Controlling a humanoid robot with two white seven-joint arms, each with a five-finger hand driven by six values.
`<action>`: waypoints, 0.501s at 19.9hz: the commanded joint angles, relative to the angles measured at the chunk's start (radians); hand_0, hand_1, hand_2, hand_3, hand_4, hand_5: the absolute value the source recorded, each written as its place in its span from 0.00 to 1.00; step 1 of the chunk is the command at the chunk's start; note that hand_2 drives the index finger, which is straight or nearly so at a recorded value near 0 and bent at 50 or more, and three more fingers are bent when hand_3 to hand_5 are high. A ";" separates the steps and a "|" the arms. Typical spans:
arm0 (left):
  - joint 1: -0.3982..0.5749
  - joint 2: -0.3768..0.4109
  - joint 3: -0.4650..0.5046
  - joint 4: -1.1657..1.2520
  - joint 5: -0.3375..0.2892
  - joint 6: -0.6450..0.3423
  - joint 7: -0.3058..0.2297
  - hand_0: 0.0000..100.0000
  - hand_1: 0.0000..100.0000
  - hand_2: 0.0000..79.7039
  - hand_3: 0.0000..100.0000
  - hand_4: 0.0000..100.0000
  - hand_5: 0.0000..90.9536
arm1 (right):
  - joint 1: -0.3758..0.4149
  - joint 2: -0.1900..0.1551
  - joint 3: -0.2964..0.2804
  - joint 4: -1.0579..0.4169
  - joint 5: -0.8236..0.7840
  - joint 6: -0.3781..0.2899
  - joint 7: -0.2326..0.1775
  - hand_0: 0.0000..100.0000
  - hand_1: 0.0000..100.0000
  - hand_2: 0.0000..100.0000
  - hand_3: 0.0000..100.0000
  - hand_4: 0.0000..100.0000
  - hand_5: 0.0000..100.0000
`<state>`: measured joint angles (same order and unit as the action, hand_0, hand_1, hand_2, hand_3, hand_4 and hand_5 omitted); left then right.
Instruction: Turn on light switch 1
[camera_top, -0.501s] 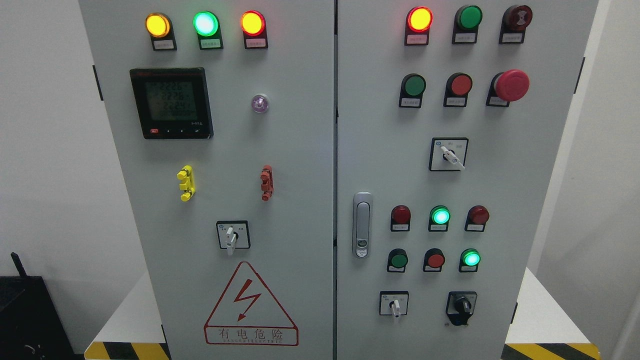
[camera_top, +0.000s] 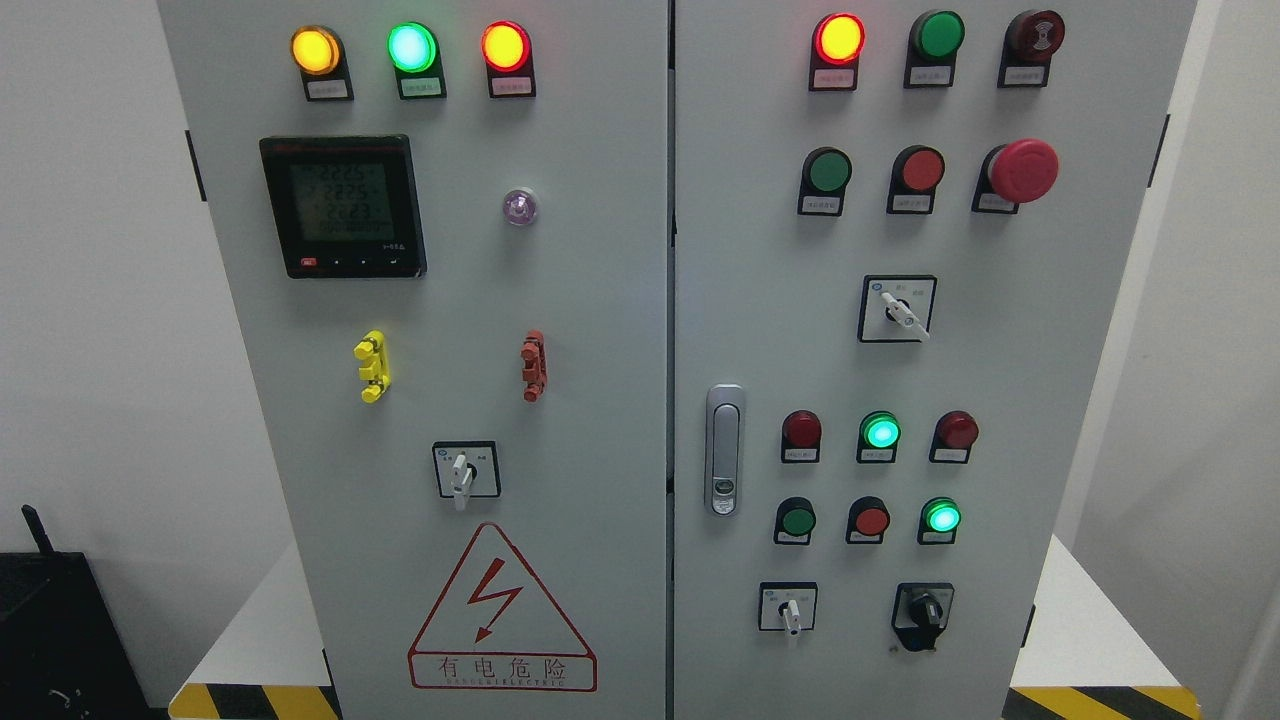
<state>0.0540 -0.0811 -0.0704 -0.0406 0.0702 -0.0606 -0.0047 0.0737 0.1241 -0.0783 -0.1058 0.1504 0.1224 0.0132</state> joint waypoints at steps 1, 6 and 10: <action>0.027 0.012 -0.003 -0.001 -0.006 -0.004 -0.005 0.07 0.00 0.00 0.00 0.00 0.00 | 0.000 0.000 0.000 0.000 0.000 0.000 -0.002 0.30 0.00 0.00 0.00 0.00 0.00; 0.070 0.027 -0.009 -0.012 -0.006 -0.025 0.029 0.07 0.00 0.00 0.00 0.00 0.00 | 0.000 0.000 0.000 0.000 0.000 0.000 -0.002 0.30 0.00 0.00 0.00 0.00 0.00; 0.073 0.029 -0.005 -0.012 0.007 -0.145 0.094 0.07 0.00 0.00 0.00 0.00 0.00 | 0.000 0.000 0.000 0.000 0.000 0.000 -0.002 0.30 0.00 0.00 0.00 0.00 0.00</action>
<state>0.1089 -0.0660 -0.0740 -0.0461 0.0692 -0.1372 0.0531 0.0737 0.1241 -0.0783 -0.1058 0.1503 0.1223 0.0115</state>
